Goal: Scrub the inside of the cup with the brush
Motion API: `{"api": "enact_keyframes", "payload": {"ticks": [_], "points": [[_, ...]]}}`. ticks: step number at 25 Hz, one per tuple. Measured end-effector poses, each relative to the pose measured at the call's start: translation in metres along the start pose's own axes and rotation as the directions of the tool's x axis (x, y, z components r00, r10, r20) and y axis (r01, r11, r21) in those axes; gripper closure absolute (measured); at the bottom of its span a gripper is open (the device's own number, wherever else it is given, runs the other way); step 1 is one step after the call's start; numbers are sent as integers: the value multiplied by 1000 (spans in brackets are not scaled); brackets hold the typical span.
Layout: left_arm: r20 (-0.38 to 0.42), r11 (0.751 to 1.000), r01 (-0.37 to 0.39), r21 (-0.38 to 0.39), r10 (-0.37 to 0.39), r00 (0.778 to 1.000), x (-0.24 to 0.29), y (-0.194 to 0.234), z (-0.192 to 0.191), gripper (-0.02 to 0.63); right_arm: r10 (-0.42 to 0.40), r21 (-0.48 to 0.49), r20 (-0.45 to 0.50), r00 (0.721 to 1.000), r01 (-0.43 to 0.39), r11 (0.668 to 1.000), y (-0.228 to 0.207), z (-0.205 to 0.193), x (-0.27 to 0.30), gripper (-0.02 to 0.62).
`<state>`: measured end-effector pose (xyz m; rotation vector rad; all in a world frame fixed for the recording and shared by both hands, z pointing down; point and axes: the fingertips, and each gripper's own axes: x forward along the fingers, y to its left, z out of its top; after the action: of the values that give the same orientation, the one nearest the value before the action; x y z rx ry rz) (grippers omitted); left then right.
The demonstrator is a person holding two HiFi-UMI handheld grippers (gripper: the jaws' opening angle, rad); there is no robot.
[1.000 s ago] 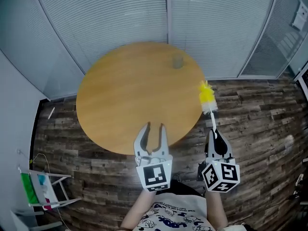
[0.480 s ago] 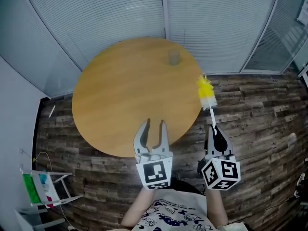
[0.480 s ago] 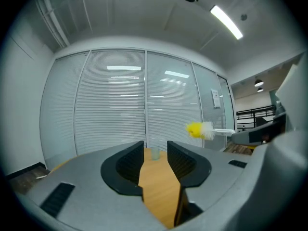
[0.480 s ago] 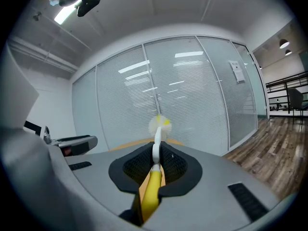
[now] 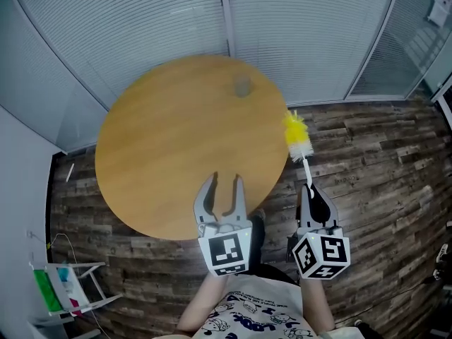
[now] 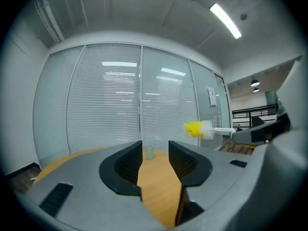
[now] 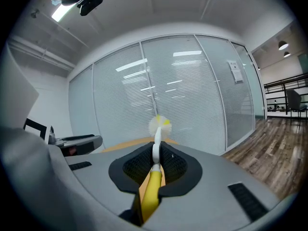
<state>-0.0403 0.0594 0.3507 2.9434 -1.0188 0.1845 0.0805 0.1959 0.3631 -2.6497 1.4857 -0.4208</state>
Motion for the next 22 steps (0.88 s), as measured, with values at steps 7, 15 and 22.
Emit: {"api": "enact_keyframes", "payload": {"ticks": [7,15,22], "points": [[-3,999,35,-12,-35,999,43,-15,-2,442,-14,-19,0,1000,14,1000,-20,7,28,549],[-16,999,29,-28,-30,999,94,-17,-3,418,-6,-37,-11,1000,6,999,-40,18,70,549],[-45,999,12,-29,-14,999,139,-10,-2,398,6,-26,-41,999,-7,1000,-53,24,120,549]]}}
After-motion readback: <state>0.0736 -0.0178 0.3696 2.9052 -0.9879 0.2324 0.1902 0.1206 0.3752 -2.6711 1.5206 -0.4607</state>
